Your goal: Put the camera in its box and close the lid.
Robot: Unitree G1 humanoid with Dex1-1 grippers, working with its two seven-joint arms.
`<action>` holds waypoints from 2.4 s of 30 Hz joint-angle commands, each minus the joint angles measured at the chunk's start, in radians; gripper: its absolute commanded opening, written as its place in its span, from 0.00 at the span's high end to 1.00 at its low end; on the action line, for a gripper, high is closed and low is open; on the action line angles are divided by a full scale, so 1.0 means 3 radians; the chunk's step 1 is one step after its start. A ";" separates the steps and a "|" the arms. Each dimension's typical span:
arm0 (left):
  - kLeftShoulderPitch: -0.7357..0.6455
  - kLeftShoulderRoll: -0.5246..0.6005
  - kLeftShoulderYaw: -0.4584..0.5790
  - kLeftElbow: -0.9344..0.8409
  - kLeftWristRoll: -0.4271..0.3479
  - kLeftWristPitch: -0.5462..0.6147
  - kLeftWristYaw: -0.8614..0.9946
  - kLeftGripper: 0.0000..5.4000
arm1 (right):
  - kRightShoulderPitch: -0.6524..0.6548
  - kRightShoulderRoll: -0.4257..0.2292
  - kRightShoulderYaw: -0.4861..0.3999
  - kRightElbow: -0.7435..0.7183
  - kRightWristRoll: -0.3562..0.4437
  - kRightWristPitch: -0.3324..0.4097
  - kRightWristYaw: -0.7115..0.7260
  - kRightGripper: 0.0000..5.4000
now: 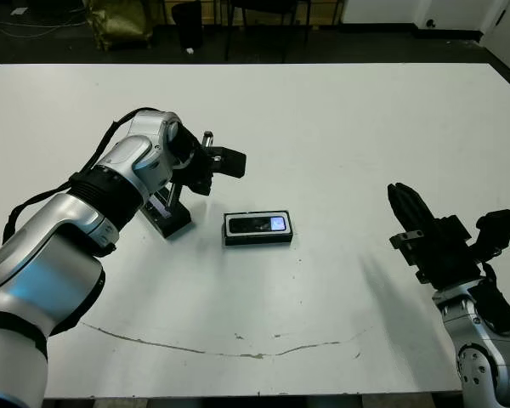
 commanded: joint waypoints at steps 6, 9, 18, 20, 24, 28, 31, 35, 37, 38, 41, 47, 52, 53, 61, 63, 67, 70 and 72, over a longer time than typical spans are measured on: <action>0.0203 0.0230 0.0023 -0.0296 0.0121 -0.0155 -0.0129 1.00 | 0.0056 -0.0041 -0.0019 0.0015 0.0006 0.0059 -0.0001 1.00; 0.0276 0.0291 0.0058 -0.0450 0.0103 -0.0109 -0.0198 1.00 | 0.0061 -0.0059 -0.0016 -0.0027 -0.0002 0.0117 -0.0039 1.00; 0.0440 0.0411 0.0030 -0.0667 0.0200 -0.0187 -0.0278 1.00 | 0.0082 -0.0066 -0.0007 -0.0222 -0.0014 0.0323 -0.0179 1.00; 0.0475 0.0414 0.0045 -0.0675 0.0208 -0.0200 -0.0282 1.00 | 0.0081 -0.0062 -0.0015 -0.0187 -0.0015 0.0275 -0.0141 1.00; 0.0516 0.0418 0.0024 -0.0712 0.0266 -0.0203 -0.0303 1.00 | 0.0074 -0.0064 -0.0014 -0.0167 -0.0027 0.0239 -0.0112 1.00; 0.0545 0.0413 0.0051 -0.0751 0.0243 -0.0187 -0.0364 1.00 | 0.0054 -0.0041 -0.0021 -0.0045 -0.0024 0.0118 -0.0035 1.00; 0.0574 0.0429 0.0065 -0.0813 0.0235 -0.0171 -0.0403 1.00 | 0.0049 -0.0037 -0.0022 -0.0025 -0.0017 0.0094 -0.0022 1.00; 0.0607 0.0465 0.0021 -0.0894 0.0294 -0.0231 -0.0433 1.00 | 0.0038 -0.0022 -0.0033 0.0056 0.0026 0.0017 0.0048 1.00; 0.0619 0.0462 0.0005 -0.0931 0.0319 -0.0172 -0.0493 1.00 | 0.0038 -0.0024 -0.0030 0.0082 0.0004 -0.0029 0.0063 1.00; 0.0627 0.0466 0.0008 -0.0969 0.0326 -0.0140 -0.0526 1.00 | 0.0040 -0.0025 -0.0029 0.0086 0.0005 -0.0040 0.0069 1.00; 0.0657 0.0511 0.0013 -0.1130 0.0333 -0.0106 -0.0636 1.00 | 0.0048 -0.0028 -0.0028 0.0069 0.0012 -0.0015 0.0054 1.00; 0.0745 0.0650 0.0076 -0.1467 0.0283 -0.0108 -0.0812 1.00 | 0.0064 -0.0044 -0.0034 0.0006 0.0057 0.0086 0.0000 1.00; 0.0784 0.0771 0.0085 -0.1630 0.0287 -0.0149 -0.0920 1.00 | 0.0096 -0.0059 -0.0048 -0.0134 0.0086 0.0242 -0.0100 1.00; 0.0788 0.0786 0.0089 -0.1621 0.0271 -0.0173 -0.0931 1.00 | 0.0100 -0.0057 -0.0052 -0.0146 0.0094 0.0251 -0.0101 1.00; 0.0861 0.0913 0.0115 -0.1609 0.0301 -0.0223 -0.0942 1.00 | 0.0137 -0.0088 -0.0056 -0.0331 0.0114 0.0430 -0.0216 1.00; 0.0873 0.0933 0.0115 -0.1601 0.0323 -0.0250 -0.0912 1.00 | 0.0142 -0.0096 -0.0050 -0.0348 0.0101 0.0450 -0.0240 1.00; 0.0889 0.0965 0.0117 -0.1605 0.0326 -0.0289 -0.0904 1.00 | 0.0147 -0.0101 -0.0046 -0.0333 0.0093 0.0418 -0.0221 1.00; 0.0884 0.0967 0.0133 -0.1635 0.0267 -0.0313 -0.0958 1.00 | 0.0131 -0.0096 -0.0049 -0.0245 0.0092 0.0341 -0.0152 1.00; 0.0904 0.0975 0.0169 -0.1683 0.0168 -0.0384 -0.0987 1.00 | 0.0130 -0.0096 -0.0049 -0.0251 0.0098 0.0368 -0.0166 1.00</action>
